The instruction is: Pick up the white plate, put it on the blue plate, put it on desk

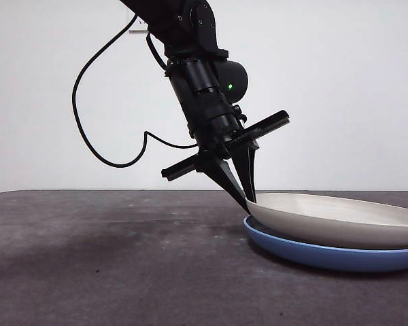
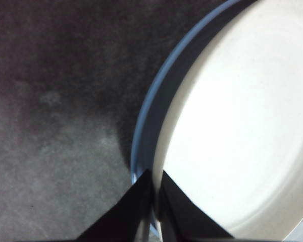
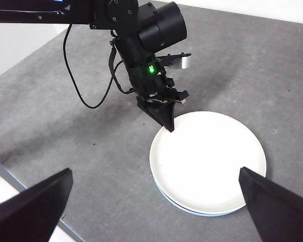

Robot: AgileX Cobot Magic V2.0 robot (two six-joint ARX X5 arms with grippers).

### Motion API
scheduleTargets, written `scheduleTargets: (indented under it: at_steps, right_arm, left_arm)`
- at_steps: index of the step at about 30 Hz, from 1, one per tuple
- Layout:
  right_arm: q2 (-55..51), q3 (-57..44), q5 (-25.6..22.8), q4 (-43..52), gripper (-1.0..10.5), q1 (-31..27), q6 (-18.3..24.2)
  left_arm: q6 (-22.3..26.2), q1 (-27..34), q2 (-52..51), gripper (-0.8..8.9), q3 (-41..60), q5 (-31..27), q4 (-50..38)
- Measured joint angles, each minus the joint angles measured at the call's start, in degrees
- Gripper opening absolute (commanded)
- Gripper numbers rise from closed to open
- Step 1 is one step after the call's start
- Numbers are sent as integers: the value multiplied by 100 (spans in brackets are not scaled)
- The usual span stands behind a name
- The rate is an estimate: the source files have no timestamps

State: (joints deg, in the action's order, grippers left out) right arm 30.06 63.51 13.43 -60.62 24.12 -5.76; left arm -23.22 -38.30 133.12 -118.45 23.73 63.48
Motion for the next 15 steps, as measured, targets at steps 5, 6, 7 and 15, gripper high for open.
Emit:
scheduleTargets:
  at_steps: [5, 6, 7, 15]
  right_arm:
    - [0, 0, 0, -2, 545, 0, 0]
    - [0, 0, 0, -2, 545, 0, 0]
    - [0, 0, 0, 0, 545, 0, 0]
    - [0, 0, 0, 0, 545, 0, 0]
  left_arm:
    - [22, -2, 0, 24, 0, -2, -2]
    - [24, -2, 0, 30, 0, -2, -2]
    - [26, -2, 0, 30, 0, -2, 4]
    - [26, -2, 0, 306, -96, 0, 146]
